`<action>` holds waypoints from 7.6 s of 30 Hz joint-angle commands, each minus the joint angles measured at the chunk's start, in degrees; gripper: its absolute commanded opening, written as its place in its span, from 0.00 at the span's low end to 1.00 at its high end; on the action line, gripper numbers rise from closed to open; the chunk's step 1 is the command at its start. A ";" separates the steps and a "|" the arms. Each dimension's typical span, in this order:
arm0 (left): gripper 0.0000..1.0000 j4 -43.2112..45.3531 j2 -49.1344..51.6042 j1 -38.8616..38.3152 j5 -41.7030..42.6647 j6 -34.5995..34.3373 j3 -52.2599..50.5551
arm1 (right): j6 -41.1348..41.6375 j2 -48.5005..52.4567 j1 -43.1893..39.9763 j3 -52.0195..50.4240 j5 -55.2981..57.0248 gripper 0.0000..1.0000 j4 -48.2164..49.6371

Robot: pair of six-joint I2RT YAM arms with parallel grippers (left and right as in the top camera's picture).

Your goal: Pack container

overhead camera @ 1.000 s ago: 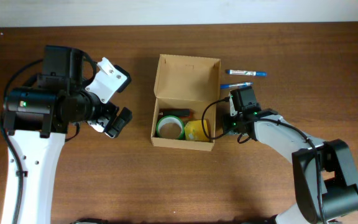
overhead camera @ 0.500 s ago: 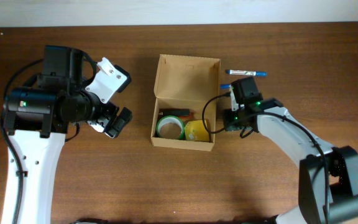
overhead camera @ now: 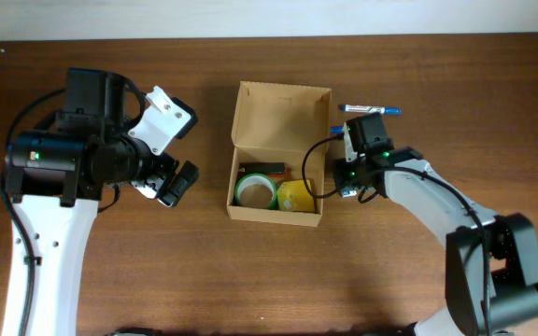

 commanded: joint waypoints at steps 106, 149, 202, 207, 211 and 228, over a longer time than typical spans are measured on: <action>1.00 0.00 -0.26 0.09 0.22 0.74 0.83 | 0.22 -15.39 0.26 7.34 -1.01 0.25 -11.78; 1.00 0.00 -0.26 0.09 0.22 0.74 0.83 | 3.17 -1.03 21.09 15.56 -8.52 0.26 1.92; 1.00 0.00 -0.26 0.09 0.22 0.74 0.83 | 12.37 -0.07 23.23 30.88 11.91 0.61 -25.92; 1.00 0.00 -0.26 0.09 0.22 0.74 0.83 | 19.30 -0.07 17.90 30.75 10.64 0.61 -33.33; 1.00 0.00 -0.26 0.09 0.22 0.74 0.83 | 20.76 -0.04 14.38 30.12 4.13 0.61 -35.78; 1.00 0.00 -0.26 0.09 0.22 0.74 0.83 | 20.76 0.15 14.21 16.94 -0.52 0.60 -28.17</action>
